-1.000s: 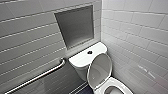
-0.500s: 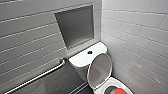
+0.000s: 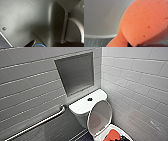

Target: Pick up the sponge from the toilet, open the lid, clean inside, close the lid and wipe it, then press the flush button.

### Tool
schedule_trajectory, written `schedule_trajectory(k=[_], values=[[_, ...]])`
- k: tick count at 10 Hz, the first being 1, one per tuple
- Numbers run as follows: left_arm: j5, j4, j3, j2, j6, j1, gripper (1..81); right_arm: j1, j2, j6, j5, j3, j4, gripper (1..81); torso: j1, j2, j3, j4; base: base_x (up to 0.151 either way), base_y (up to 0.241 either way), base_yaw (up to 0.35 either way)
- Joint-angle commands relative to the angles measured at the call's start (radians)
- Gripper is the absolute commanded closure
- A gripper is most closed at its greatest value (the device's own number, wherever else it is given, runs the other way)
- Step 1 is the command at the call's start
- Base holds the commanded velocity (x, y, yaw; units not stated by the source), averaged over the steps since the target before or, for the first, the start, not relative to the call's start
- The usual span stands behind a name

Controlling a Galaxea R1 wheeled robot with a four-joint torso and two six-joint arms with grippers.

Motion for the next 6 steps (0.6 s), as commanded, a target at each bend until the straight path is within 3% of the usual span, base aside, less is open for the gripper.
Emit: schedule_trajectory(k=[1,6], values=[[0.073,-0.001,-0.003,-0.012,0.005,-0.005,1.0,0.213,0.149,0.0,-0.265,-0.216,0.038,81.1,0.0,0.0,0.0,0.0,0.0,0.0,0.0],[0.073,-0.007,-0.003,-0.014,0.003,-0.005,1.0,0.225,0.338,0.003,-0.302,-0.445,0.038,81.1,0.0,0.0,0.0,0.0,0.0,0.0,0.0]])
